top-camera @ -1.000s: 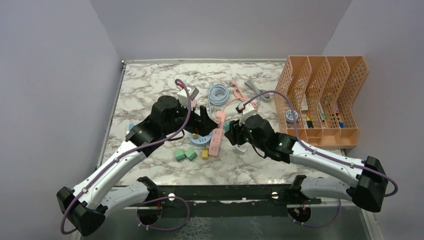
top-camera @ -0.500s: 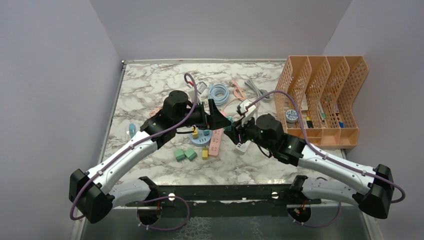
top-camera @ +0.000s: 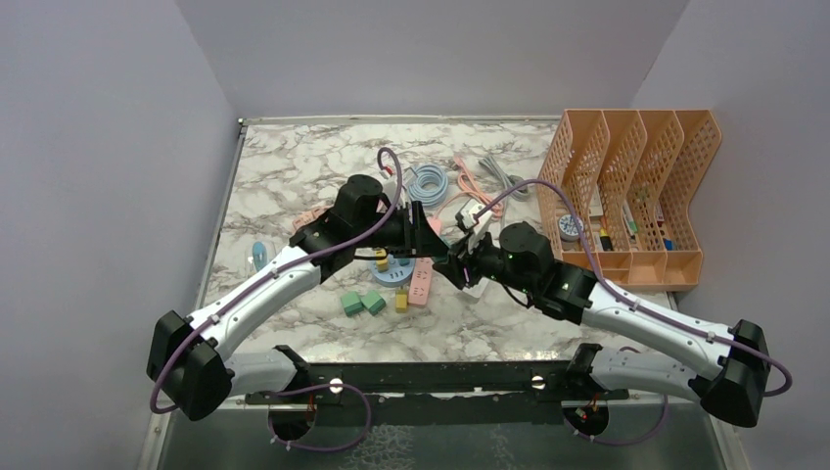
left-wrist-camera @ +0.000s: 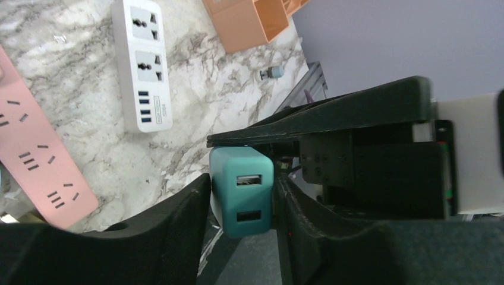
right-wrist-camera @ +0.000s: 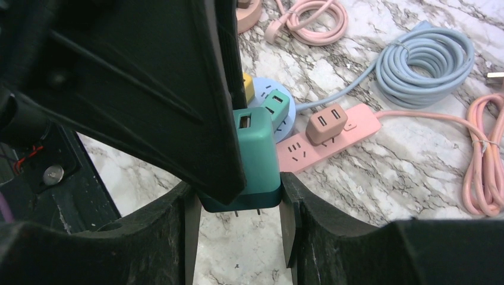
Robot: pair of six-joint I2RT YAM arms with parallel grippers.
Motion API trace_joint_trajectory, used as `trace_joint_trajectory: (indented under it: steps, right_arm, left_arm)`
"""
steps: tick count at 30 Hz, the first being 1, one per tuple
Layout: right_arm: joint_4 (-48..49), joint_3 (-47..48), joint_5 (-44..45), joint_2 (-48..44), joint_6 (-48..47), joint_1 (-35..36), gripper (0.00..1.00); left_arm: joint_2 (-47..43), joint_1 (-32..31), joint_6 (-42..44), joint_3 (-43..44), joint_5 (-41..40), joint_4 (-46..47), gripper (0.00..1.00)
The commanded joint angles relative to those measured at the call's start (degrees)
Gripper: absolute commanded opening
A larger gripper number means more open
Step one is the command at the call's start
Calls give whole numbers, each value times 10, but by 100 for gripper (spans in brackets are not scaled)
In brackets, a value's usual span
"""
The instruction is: Insert the plug
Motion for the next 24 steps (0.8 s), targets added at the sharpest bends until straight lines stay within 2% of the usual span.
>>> trace_joint_trajectory:
  steps: [1,3,6,9,12,16,18,21,24]
  right_arm:
    - [-9,33,-36,8,-12,3,39]
    - [-18,39,-36,15,-9,3,39]
    - [-34,49,-38,20,-1,3,44]
    - [-48,55,-29,19,11,3,55]
    - [-52,50,-19,5,32,3,59]
    - [-41,28,-11,-27,63,3,60]
    - [-32,12,9,-42,82,3,60]
    - [-25,-3,75,-58,129,3,58]
    - [-63,11,161,-56,198,3,55]
  left_arm:
    - [10,-2,23,25,50,-22,36]
    - [9,-2,31,27,51,-27,26]
    - [8,-2,53,30,52,-33,1]
    - [3,-2,85,37,7,-54,0]
    - [-5,-2,107,33,-63,-68,0]
    - [-15,-2,128,12,-179,-71,0]
    - [-10,-3,142,6,-208,-73,0]
    - [6,-6,154,2,-242,-74,0]
    - [33,-19,154,6,-281,-78,0]
